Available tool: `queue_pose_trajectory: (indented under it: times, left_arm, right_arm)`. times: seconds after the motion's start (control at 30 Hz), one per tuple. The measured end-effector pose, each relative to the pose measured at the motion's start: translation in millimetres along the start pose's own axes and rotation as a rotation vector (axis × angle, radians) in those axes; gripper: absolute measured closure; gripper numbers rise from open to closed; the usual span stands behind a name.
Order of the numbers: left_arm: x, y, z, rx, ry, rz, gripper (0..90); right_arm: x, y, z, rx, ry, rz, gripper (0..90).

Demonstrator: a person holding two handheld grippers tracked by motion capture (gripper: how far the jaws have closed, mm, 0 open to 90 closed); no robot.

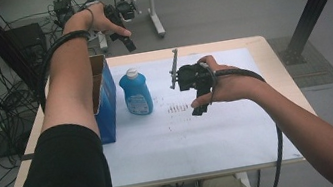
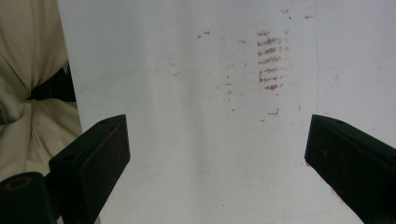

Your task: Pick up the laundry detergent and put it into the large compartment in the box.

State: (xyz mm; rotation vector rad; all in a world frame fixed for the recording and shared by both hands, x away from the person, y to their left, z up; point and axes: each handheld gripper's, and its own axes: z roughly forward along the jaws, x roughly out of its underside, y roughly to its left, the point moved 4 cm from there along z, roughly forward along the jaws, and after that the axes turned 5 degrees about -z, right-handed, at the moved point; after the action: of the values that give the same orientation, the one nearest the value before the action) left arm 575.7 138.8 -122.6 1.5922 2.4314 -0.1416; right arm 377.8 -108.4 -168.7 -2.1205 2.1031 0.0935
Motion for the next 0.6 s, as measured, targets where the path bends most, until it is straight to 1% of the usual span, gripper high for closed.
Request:
queue_pose_trajectory:
  times: [0.07, 0.17, 0.3, 0.53, 0.6]
  left_arm:
    - [-0.3, 0.2, 0.6, 0.001, 0.005, 0.004, 8.1]
    - [0.9, 1.2, 0.2, 0.001, 0.005, -0.003, 8.1]
    - [2.7, 2.3, -1.4, 0.000, 0.000, -0.006, 8.2]
    - [5.2, 3.2, -3.6, 0.005, 0.003, -0.014, 8.2]
    - [5.1, 2.7, -3.8, 0.005, 0.007, -0.010, 8.2]
  right_arm:
    - [-0.9, -0.4, 0.0, 0.000, 0.006, 0.000, 6.5]
    - [-1.8, -0.9, 0.7, -0.003, 0.008, -0.004, 6.5]
    - [-1.9, -0.7, 0.7, -0.003, 0.006, -0.005, 6.5]
    - [-1.5, 0.4, -0.9, 0.001, 0.006, -0.004, 6.4]
    - [-1.1, 0.7, -1.2, 0.003, 0.004, -0.003, 6.4]
